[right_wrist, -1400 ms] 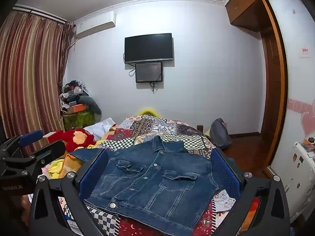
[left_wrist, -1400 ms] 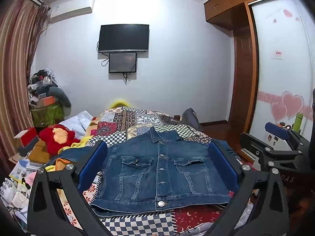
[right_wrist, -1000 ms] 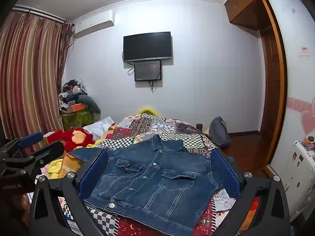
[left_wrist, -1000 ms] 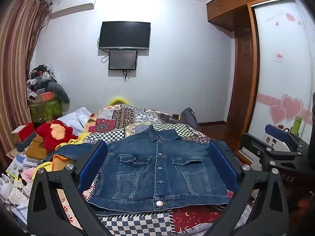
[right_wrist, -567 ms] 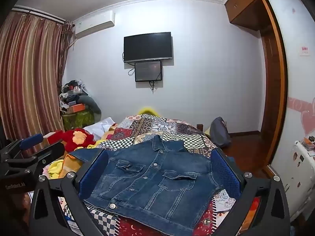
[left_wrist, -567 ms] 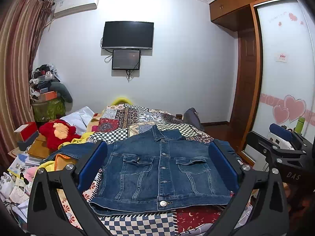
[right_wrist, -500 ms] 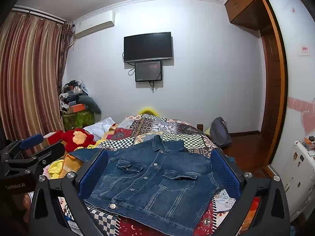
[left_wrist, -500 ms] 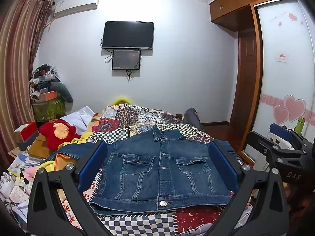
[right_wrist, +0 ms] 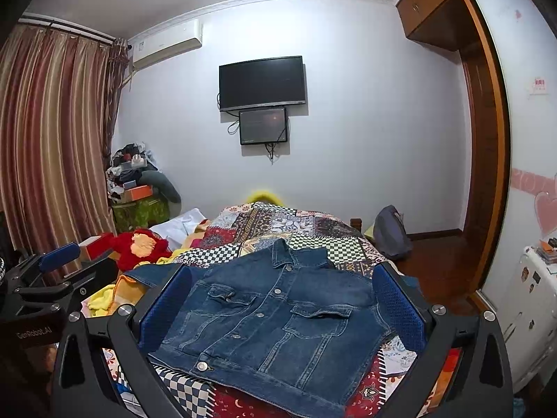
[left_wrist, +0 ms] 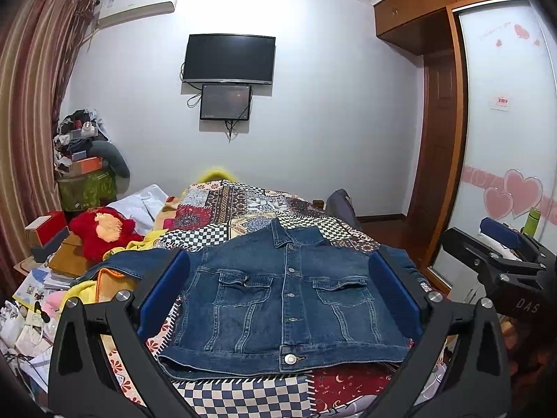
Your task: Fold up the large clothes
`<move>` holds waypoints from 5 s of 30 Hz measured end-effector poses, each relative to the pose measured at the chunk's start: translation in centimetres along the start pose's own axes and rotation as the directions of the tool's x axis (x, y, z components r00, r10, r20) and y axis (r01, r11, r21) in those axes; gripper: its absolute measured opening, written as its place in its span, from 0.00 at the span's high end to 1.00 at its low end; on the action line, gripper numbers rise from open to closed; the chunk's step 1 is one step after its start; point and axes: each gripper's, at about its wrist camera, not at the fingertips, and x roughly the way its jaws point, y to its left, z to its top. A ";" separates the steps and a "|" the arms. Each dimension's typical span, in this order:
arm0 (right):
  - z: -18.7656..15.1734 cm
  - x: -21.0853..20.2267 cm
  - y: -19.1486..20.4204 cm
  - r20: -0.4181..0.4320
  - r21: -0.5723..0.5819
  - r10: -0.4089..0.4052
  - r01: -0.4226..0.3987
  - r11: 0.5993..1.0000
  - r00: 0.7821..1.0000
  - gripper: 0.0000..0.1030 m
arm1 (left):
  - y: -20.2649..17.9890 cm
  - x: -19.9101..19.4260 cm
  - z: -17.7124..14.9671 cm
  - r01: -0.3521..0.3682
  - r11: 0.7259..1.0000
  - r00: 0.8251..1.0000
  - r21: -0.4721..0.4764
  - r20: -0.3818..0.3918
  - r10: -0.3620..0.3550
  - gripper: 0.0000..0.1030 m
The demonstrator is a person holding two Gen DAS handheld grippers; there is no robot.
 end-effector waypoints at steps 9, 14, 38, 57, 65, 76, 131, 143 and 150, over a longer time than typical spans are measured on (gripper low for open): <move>-0.1 -0.2 -0.3 0.001 0.000 0.001 -0.001 1.000 1.000 0.00 | 0.2 0.0 -0.1 -0.001 1.000 1.000 -0.003 0.002 0.001 0.00; -0.1 -0.1 -0.3 0.002 0.002 0.001 -0.001 1.000 1.000 0.00 | 0.2 0.0 -0.1 0.000 1.000 1.000 -0.006 0.005 0.000 0.00; 0.0 -0.4 -0.1 -0.002 0.002 0.003 -0.003 1.000 1.000 0.00 | -0.1 -0.1 0.1 -0.004 1.000 1.000 -0.008 0.008 0.004 0.00; -0.6 5.4 0.4 -0.049 -0.036 -0.032 0.030 0.999 0.998 0.00 | 3.3 3.6 -0.2 -0.041 0.998 0.998 -0.051 -0.055 0.038 0.00; 0.2 12.9 0.6 -0.107 -0.058 -0.028 0.021 0.998 0.994 0.00 | 10.3 10.0 -0.1 -0.106 0.988 0.981 -0.113 -0.177 0.085 0.00; 1.2 26.0 2.4 -0.293 -0.155 -0.002 -0.046 0.987 0.956 0.00 | 23.9 23.7 -3.8 -0.285 0.942 0.846 -0.175 -0.509 0.161 0.00; -7.5 41.4 -1.6 -0.784 0.009 0.137 -0.209 0.978 0.606 0.00 | 20.3 43.1 -10.2 -0.150 0.960 0.678 -0.236 -0.732 -0.074 0.87; -7.4 40.9 -1.8 -0.776 0.027 0.160 -0.221 0.975 0.610 0.00 | 27.6 36.3 -8.2 -0.185 0.866 0.738 -0.465 -0.647 -0.189 0.44; -7.3 41.2 -0.4 -0.774 0.008 0.160 -0.243 0.970 0.613 0.00 | 34.5 36.0 -9.7 -0.340 0.794 0.735 -0.504 -0.669 -0.109 0.44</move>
